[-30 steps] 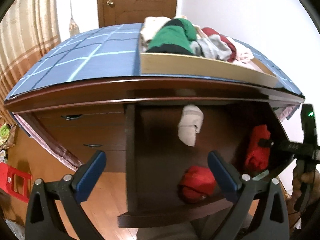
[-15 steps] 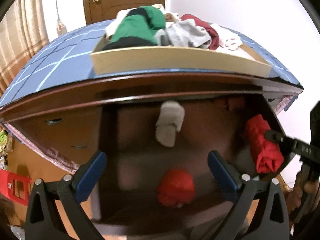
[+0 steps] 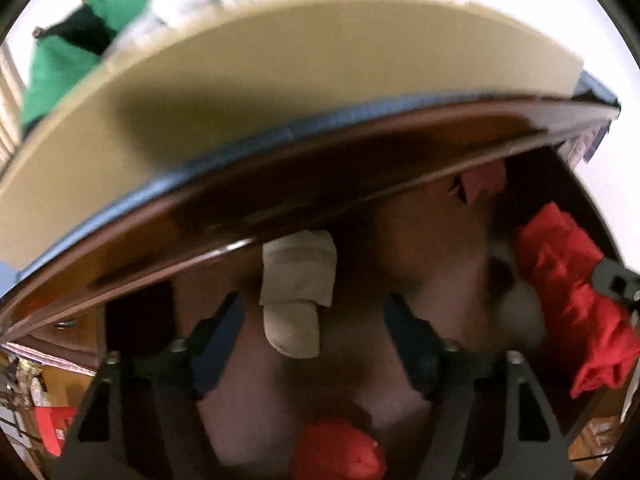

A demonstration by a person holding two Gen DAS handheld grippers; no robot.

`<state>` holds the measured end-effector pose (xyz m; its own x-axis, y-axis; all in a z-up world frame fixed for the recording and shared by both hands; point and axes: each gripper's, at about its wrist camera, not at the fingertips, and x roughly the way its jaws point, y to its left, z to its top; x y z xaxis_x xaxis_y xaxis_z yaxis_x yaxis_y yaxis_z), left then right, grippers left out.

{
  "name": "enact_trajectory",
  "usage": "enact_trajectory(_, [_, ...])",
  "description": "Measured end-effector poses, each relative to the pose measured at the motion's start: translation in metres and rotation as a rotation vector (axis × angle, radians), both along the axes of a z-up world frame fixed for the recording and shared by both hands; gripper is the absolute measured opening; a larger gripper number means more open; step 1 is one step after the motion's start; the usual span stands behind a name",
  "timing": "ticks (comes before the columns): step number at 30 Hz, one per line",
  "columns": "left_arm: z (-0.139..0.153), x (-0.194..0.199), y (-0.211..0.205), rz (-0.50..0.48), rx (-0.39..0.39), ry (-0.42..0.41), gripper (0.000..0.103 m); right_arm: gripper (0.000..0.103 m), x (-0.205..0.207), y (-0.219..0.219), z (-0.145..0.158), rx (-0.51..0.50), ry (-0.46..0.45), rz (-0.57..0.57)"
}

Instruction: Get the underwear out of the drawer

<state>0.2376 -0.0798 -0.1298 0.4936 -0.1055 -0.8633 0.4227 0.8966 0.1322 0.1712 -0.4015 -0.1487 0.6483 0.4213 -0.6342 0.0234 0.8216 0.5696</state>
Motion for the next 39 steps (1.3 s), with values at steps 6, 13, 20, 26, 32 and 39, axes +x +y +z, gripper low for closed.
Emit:
enact_trajectory(6, [-0.020, 0.006, -0.011, -0.064, 0.112, 0.090, 0.064, 0.023, 0.008, 0.004, 0.003, 0.011, -0.014, 0.018])
enact_trajectory(13, [-0.039, 0.006, -0.029, -0.172, 0.319, 0.086, 0.064, 0.023, 0.009, 0.006, 0.014, -0.014, -0.036, 0.034])
enact_trajectory(20, [-0.046, 0.009, -0.031, -0.251, 0.305, 0.104, 0.032, 0.023, 0.009, 0.004, 0.002, 0.077, 0.027, 0.034])
enact_trajectory(26, [-0.046, 0.010, -0.022, -0.283, 0.195, 0.166, 0.004, 0.023, 0.006, 0.008, 0.001, 0.090, 0.037, 0.029])
enact_trajectory(32, [-0.056, -0.007, -0.003, -0.339, 0.157, 0.234, 0.004, 0.023, 0.008, 0.003, -0.004, 0.097, 0.058, 0.021])
enact_trajectory(39, [-0.045, 0.004, 0.027, -0.182, -0.031, 0.231, 0.007, 0.025, 0.018, 0.009, -0.017, 0.135, 0.135, 0.026])
